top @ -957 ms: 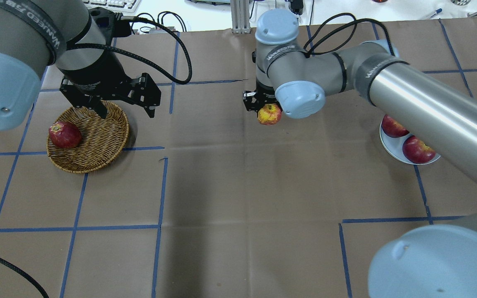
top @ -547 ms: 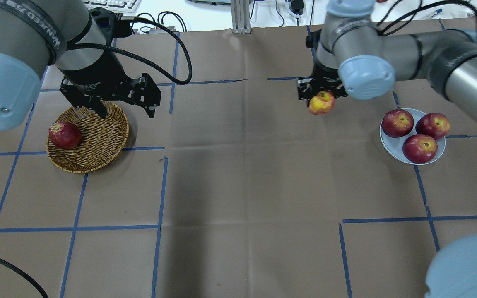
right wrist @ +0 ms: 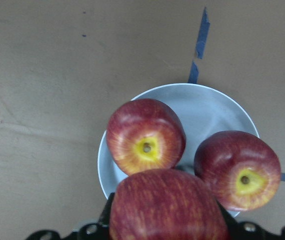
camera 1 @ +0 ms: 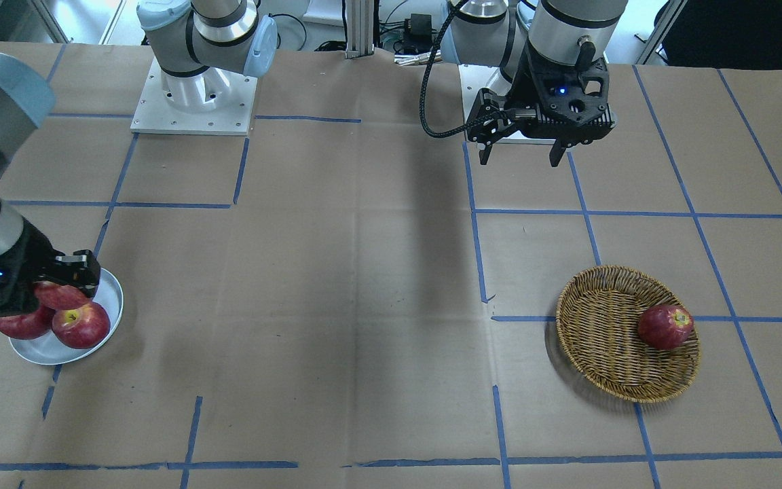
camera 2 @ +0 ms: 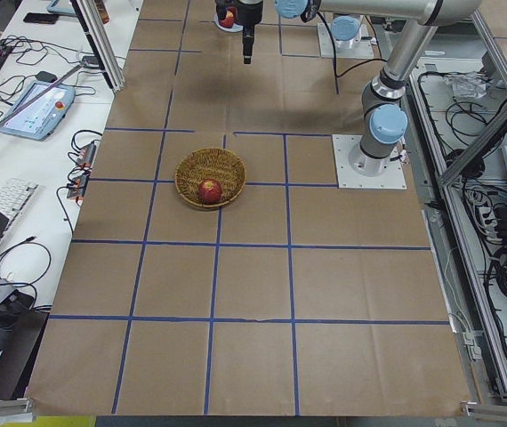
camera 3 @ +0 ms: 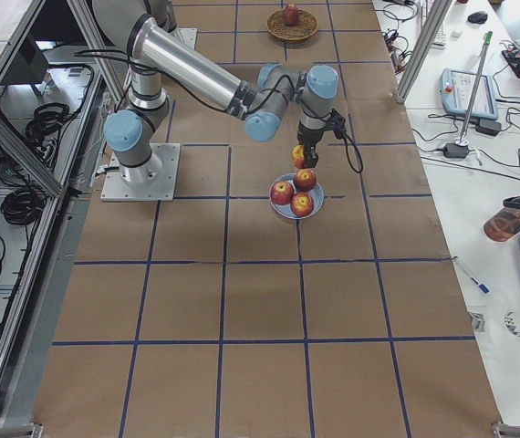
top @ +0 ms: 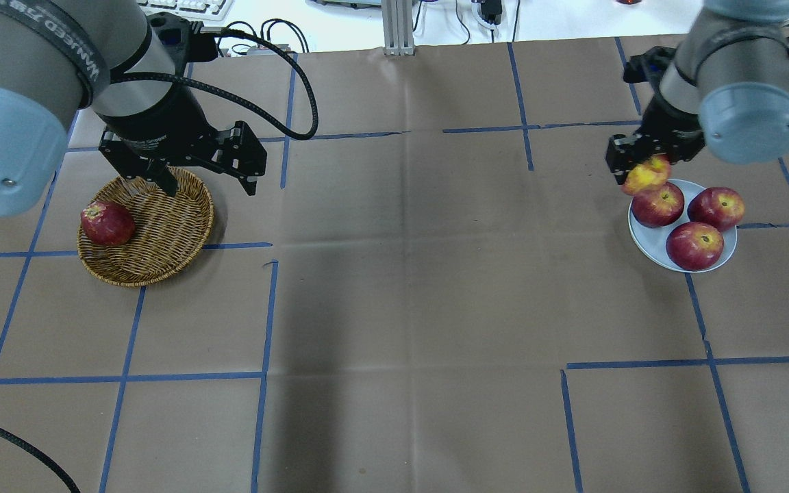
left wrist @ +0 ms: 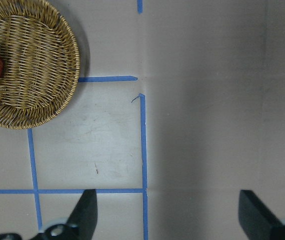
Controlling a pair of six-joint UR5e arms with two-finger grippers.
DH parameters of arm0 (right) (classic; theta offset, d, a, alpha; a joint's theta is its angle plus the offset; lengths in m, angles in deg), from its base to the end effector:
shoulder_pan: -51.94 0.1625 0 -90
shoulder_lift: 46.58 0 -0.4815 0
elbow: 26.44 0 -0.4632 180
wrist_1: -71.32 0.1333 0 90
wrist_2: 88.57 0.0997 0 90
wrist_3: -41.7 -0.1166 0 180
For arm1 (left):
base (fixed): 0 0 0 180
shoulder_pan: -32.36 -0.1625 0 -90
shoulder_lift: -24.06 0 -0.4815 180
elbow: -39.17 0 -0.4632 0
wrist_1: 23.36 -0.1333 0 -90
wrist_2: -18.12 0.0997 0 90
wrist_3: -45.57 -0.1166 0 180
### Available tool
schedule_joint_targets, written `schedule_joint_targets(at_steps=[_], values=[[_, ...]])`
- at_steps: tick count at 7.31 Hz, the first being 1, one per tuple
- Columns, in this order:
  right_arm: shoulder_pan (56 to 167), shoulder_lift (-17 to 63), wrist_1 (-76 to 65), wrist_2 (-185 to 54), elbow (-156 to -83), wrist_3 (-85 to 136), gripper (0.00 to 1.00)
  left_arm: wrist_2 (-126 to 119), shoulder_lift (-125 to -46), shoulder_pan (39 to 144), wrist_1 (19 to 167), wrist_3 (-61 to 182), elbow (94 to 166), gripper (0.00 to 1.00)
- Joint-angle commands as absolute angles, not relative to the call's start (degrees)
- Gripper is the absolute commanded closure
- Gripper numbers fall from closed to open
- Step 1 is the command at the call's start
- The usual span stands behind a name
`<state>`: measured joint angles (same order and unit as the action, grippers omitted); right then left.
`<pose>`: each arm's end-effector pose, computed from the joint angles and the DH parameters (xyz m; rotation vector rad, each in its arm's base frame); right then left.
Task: Transfer apple from basket to plate
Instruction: 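Carry the apple with the right gripper over the white plate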
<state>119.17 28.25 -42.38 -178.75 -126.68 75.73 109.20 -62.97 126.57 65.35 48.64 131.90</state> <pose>-0.1253 -0.6421 0.3089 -0.3071 3.1148 0.0434 -0.1705 -0.5299 0.5314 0.0307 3.1240 -0.0435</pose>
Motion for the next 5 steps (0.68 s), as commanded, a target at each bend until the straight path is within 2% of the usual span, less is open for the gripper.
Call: schedule_joint_targets(at_steps=[1, 5], values=[[117.16, 26.21, -42.68, -178.83, -126.81, 78.88, 0.50, 109.18, -62.87, 126.58, 65.49, 48.64, 131.90, 0.01], [117.16, 24.01, -46.63, -178.92, -127.43, 78.61, 0.49, 109.18, -62.95, 126.58, 65.23, 48.47, 131.90, 0.01]])
